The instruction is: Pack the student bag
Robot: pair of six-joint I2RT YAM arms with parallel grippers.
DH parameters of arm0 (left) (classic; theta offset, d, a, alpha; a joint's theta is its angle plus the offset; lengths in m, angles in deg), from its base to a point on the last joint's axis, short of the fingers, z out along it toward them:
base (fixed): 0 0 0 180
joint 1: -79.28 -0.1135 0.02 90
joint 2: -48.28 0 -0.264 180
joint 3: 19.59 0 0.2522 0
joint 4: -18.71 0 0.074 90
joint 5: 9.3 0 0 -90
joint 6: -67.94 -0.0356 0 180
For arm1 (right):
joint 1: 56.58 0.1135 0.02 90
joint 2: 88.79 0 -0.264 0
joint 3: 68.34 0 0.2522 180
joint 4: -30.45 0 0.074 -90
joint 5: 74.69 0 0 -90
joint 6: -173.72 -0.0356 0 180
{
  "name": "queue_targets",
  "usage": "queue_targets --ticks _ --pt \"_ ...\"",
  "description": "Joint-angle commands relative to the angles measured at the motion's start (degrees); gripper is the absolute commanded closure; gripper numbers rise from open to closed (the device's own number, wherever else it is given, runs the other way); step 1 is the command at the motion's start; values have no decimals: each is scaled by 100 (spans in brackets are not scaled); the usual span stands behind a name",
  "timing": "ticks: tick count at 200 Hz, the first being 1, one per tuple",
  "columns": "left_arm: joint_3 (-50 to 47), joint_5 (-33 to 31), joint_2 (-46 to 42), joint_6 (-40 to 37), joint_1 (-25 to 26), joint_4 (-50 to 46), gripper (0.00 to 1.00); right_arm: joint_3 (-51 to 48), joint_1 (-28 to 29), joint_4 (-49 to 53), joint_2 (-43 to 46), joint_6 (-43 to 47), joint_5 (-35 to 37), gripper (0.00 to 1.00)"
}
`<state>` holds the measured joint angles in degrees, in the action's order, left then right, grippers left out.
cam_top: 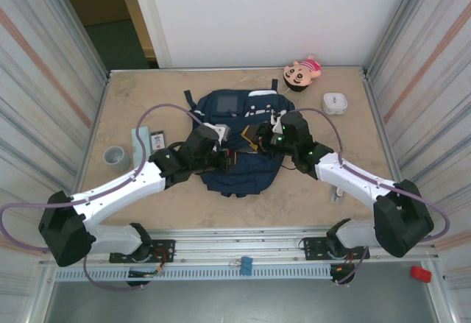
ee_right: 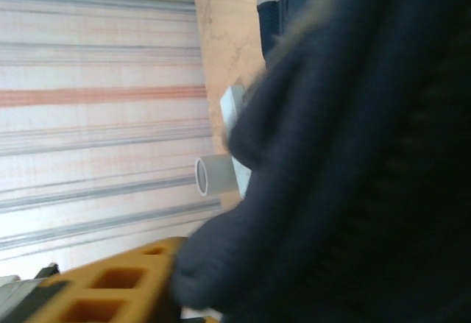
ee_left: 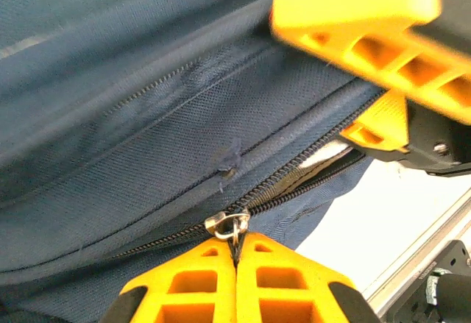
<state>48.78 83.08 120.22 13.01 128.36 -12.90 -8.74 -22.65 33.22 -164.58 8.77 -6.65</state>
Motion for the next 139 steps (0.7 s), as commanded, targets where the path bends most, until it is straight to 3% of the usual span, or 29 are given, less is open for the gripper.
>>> queue_targets --ticks 1,38,73,81,97,106,121,139 --pt "29 -173 -134 -147 -31 220 100 188 -219 137 47 261 -71 88" --pt "-369 -148 -388 -191 -314 95 100 444 -1217 1288 362 1218 -1328 93" --pt "-598 171 -412 -534 -342 461 100 883 -1846 1821 139 1759 -2291 89" --pt "-573 263 -376 -553 -338 545 100 968 -1872 1852 64 1774 -2322 85" --pt "-481 500 -305 -563 -338 721 100 1023 -1762 1810 78 1657 -2093 53" --pt "-429 565 -269 -541 -334 827 100 962 -1581 1748 168 1520 -1767 43" --pt "-382 588 -209 -456 -329 984 100 734 -1130 1523 399 1122 -1031 33" --pt "-316 663 -152 -406 -324 1119 100 327 -515 1090 593 466 -102 30"
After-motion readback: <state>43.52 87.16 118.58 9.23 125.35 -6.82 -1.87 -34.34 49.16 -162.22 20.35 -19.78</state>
